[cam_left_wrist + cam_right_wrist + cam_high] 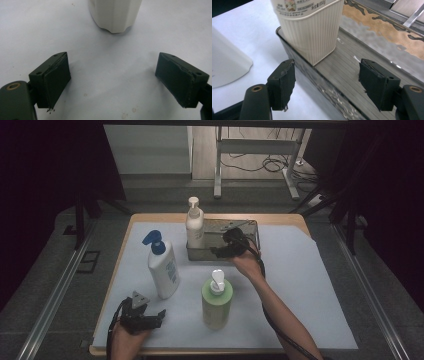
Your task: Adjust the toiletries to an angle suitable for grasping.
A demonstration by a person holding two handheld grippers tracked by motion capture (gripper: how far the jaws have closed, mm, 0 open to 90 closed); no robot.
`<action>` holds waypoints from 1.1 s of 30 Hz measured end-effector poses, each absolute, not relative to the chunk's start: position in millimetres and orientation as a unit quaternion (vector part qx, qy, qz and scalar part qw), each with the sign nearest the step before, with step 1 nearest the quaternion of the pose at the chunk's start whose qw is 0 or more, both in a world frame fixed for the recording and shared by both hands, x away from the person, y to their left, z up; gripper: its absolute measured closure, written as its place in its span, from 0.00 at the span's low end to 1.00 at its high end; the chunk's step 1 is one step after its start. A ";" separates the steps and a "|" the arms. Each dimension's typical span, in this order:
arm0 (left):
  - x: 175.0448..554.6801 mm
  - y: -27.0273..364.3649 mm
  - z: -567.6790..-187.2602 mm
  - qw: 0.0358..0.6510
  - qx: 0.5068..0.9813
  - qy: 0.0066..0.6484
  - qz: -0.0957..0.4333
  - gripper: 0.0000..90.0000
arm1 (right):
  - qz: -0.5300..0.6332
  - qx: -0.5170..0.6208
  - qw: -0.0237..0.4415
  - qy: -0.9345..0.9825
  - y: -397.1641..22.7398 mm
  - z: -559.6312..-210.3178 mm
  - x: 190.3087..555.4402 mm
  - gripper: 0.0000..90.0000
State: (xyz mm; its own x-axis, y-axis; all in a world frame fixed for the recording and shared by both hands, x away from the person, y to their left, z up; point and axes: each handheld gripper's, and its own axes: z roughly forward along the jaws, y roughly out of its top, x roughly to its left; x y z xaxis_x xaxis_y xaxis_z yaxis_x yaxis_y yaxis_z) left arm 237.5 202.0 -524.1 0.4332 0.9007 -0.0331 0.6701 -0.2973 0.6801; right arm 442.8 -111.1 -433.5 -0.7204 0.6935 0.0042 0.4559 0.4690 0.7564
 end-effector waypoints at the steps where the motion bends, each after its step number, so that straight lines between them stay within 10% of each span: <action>1: 237.5 202.0 -524.1 0.318 0.785 0.500 0.181 0.13 | 0.387 0.341 0.152 0.843 -112.4 -432.9 440.7 0.32; 33: 237.3 201.7 -524.1 0.317 0.784 0.501 0.182 0.13 | 0.397 0.294 0.137 0.859 -172.8 -434.1 373.0 0.15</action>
